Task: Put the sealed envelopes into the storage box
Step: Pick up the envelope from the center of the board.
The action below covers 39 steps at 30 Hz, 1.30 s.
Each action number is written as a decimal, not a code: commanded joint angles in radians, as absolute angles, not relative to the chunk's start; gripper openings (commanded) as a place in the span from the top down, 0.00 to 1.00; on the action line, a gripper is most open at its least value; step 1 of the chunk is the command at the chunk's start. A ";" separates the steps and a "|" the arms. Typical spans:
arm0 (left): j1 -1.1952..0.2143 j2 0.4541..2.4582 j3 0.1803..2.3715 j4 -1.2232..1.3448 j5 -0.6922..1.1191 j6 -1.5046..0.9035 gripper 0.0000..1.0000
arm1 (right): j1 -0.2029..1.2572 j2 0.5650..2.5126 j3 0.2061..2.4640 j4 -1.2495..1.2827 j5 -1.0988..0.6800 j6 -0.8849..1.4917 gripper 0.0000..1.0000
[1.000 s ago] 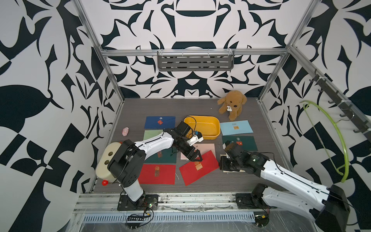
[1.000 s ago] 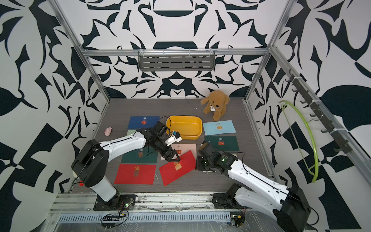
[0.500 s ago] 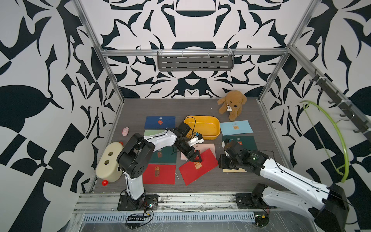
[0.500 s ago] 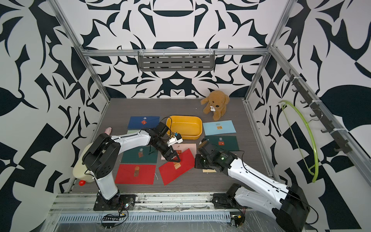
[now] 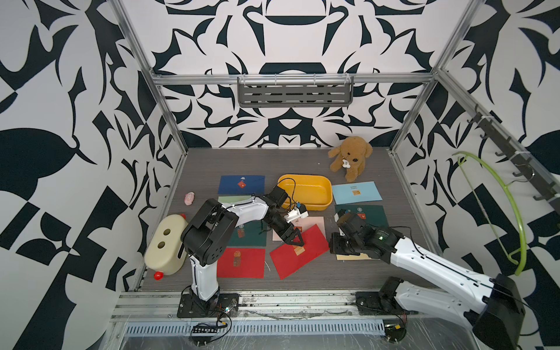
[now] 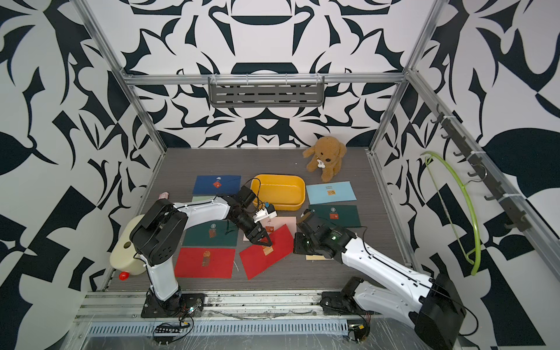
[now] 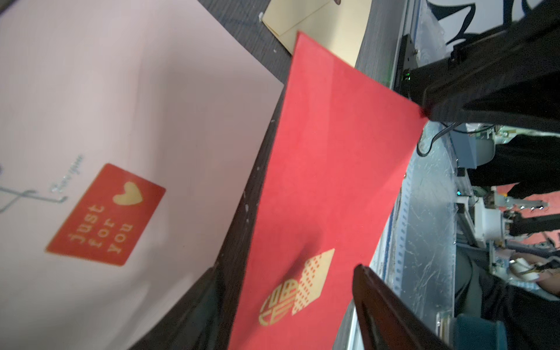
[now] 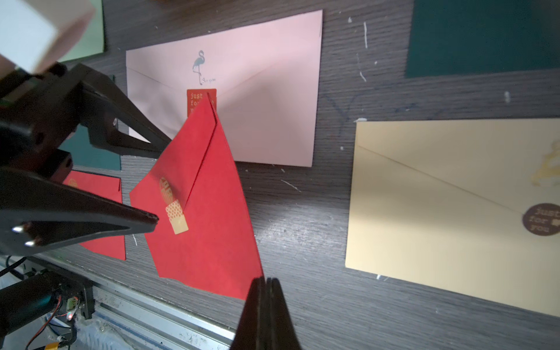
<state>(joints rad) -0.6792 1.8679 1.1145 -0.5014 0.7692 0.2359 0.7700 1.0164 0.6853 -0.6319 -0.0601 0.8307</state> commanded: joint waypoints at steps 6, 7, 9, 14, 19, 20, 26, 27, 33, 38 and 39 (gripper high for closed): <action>-0.673 1.914 1.151 -0.524 0.791 0.238 0.51 | 0.770 1.015 0.707 -0.624 -0.028 0.812 1.00; -0.671 1.915 1.153 -0.524 0.787 0.236 0.53 | 0.771 1.015 0.706 -0.626 -0.026 0.812 1.00; -0.667 1.917 1.155 -0.525 0.785 0.236 0.57 | 0.769 1.015 0.706 -0.627 -0.024 0.811 1.00; -0.655 1.930 1.173 -0.537 0.792 0.236 0.70 | 0.768 1.019 0.699 -0.621 -0.023 0.812 1.00; -0.652 1.940 1.189 -0.556 0.801 0.239 0.80 | 0.767 1.023 0.692 -0.618 -0.014 0.813 1.00; -0.652 1.942 1.189 -0.557 0.802 0.239 0.81 | 0.767 1.023 0.690 -0.614 -0.014 0.813 1.00; -0.652 1.944 1.187 -0.565 0.821 0.242 0.91 | 0.764 1.021 0.681 -0.612 -0.004 0.818 1.00; -0.650 1.942 1.189 -0.569 0.825 0.243 0.93 | 0.762 1.020 0.681 -0.612 -0.002 0.817 1.00; -0.652 1.931 1.206 -0.594 0.829 0.244 1.00 | 0.758 1.019 0.680 -0.620 0.009 0.817 1.00; -0.650 1.912 1.248 -0.649 0.797 0.241 1.00 | 0.732 1.008 0.721 -0.677 0.031 0.790 0.99; -0.650 1.909 1.266 -0.676 0.791 0.241 1.00 | 0.722 1.005 0.743 -0.701 0.035 0.777 0.93</action>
